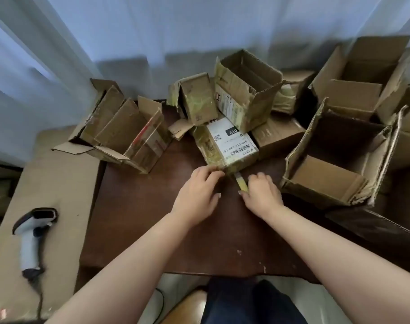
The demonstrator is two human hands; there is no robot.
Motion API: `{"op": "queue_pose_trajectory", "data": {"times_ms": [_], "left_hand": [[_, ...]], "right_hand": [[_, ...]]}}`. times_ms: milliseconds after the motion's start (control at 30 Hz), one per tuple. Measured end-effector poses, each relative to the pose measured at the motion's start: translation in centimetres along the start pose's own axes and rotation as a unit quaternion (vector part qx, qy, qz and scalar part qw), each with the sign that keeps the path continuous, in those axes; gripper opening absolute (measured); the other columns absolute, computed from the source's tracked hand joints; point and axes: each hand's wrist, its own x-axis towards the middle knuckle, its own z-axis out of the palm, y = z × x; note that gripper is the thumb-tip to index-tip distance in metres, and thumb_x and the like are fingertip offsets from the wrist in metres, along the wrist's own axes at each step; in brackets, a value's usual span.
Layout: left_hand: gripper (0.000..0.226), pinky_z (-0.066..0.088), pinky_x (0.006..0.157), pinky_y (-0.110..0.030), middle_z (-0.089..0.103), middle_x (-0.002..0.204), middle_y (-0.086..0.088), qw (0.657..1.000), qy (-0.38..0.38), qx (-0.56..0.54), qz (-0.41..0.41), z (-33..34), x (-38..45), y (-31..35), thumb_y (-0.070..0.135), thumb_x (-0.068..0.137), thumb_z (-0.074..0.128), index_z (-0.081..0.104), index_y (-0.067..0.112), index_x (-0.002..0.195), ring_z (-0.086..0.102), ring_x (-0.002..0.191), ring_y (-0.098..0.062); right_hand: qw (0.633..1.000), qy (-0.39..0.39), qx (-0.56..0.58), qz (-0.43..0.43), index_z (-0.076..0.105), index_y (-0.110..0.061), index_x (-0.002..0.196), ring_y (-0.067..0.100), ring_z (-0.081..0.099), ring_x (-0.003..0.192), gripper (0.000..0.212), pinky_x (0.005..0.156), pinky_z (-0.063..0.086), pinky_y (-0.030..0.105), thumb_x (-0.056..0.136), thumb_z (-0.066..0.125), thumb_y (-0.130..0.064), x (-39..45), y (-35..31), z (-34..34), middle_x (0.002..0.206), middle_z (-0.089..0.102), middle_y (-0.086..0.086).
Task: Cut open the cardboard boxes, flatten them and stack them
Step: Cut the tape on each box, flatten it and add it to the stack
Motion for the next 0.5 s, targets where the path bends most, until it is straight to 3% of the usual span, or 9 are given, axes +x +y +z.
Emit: {"op": "queue_pose_trajectory", "data": {"times_ms": [100,233,400,500], "left_hand": [[0.05,0.047,0.098,-0.039,0.048,0.134,-0.01,1.0,0.022,-0.007,-0.007,0.5,-0.2,-0.4,0.013,0.08,0.066,0.054,0.012,0.129,0.043,0.126,-0.03],[0.049,0.044,0.1,-0.036,0.047,0.135,-0.008,1.0,0.026,-0.003,-0.018,0.5,-0.8,-0.6,0.013,0.081,0.064,0.053,0.013,0.129,0.042,0.127,-0.027],[0.049,0.043,0.101,-0.035,0.046,0.135,-0.007,1.0,0.02,-0.001,-0.02,-0.4,-1.2,0.0,0.013,0.083,0.063,0.052,0.013,0.131,0.041,0.128,-0.026],[0.048,0.04,0.101,-0.03,0.045,0.135,-0.005,0.999,0.023,-0.012,-0.026,-1.2,-1.1,0.8,0.014,0.086,0.061,0.05,0.014,0.133,0.04,0.129,-0.024]], "right_hand": [[0.999,0.017,0.029,0.043,0.05,-0.005,0.119,0.031,0.047,0.118,0.045,0.09,0.045,0.039,0.088,0.065,-0.034,1.1,-0.5,0.4,0.122,0.052,0.013],[0.992,-0.028,0.073,0.099,0.05,-0.005,0.117,0.034,0.056,0.114,0.04,0.085,0.048,0.037,0.085,0.069,-0.022,1.1,-0.9,-0.1,0.12,0.058,0.015],[0.983,-0.123,0.099,0.099,0.057,-0.014,0.085,0.031,0.063,0.101,0.002,0.069,0.043,0.026,0.086,0.057,-0.016,-1.5,0.6,-1.0,0.105,0.065,0.011],[0.976,-0.144,0.142,0.082,0.061,-0.01,0.095,0.031,0.061,0.098,0.015,0.073,0.048,0.031,0.081,0.055,-0.011,-3.4,1.4,-3.0,0.104,0.062,0.012]]}}
